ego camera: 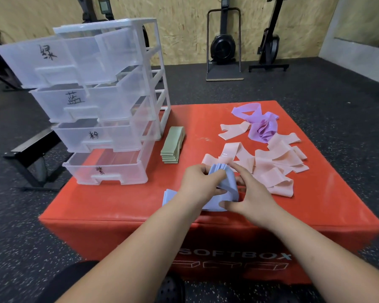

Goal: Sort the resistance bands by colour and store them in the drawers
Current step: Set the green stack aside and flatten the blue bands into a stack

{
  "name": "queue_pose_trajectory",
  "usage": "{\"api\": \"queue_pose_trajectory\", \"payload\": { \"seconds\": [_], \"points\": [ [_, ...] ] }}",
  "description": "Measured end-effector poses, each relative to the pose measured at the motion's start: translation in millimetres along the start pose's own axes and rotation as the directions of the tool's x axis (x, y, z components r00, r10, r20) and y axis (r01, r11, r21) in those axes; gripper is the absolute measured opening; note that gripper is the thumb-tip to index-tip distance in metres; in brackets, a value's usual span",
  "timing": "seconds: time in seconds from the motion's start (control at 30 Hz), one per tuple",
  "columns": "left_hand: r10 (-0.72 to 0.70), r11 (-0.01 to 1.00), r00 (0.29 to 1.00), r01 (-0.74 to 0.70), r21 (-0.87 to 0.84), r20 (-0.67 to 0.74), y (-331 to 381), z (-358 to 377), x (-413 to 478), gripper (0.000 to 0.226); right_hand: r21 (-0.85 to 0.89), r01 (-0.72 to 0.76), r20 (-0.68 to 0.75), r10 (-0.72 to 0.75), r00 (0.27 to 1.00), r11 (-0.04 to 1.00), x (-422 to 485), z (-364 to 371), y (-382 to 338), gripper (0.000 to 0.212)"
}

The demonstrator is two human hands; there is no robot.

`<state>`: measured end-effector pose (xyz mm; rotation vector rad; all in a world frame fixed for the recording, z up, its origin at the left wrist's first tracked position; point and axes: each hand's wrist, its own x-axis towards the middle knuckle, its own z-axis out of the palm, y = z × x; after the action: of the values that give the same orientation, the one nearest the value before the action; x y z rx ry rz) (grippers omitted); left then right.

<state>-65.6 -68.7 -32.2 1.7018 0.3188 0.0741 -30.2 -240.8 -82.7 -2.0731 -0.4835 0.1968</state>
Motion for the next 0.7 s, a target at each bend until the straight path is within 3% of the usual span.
{"api": "queue_pose_trajectory", "payload": {
  "seconds": [0.33,0.47,0.6,0.67,0.7],
  "points": [
    [-0.148,0.975,0.965,0.106,-0.195,-0.218,-9.6,-102.2,0.2,0.010,-0.216,0.152,0.157,-0.120,0.980,0.965,33.7,40.3,-4.6,0.098],
    [-0.251,0.967,0.914,0.224,-0.121,-0.318,-45.6,-134.4,3.4,0.017,-0.297,0.210,0.165,-0.166,0.972,0.931,38.8,50.5,-5.9,0.094],
    [-0.255,0.938,0.902,0.319,0.139,-0.349,-65.6,-145.9,4.1,0.025,-0.353,0.246,0.156,-0.202,0.967,0.903,40.0,53.3,-9.1,0.089],
    [-0.119,0.883,0.932,0.257,0.394,-0.342,-69.0,-149.2,4.2,0.031,-0.371,0.250,0.154,-0.206,0.966,0.894,40.3,52.3,-9.9,0.089],
    [-0.050,0.795,0.951,0.223,0.564,-0.305,-69.2,-149.9,3.1,0.028,-0.386,0.254,0.160,-0.207,0.965,0.887,40.6,51.6,-10.1,0.088]
  ]
}}
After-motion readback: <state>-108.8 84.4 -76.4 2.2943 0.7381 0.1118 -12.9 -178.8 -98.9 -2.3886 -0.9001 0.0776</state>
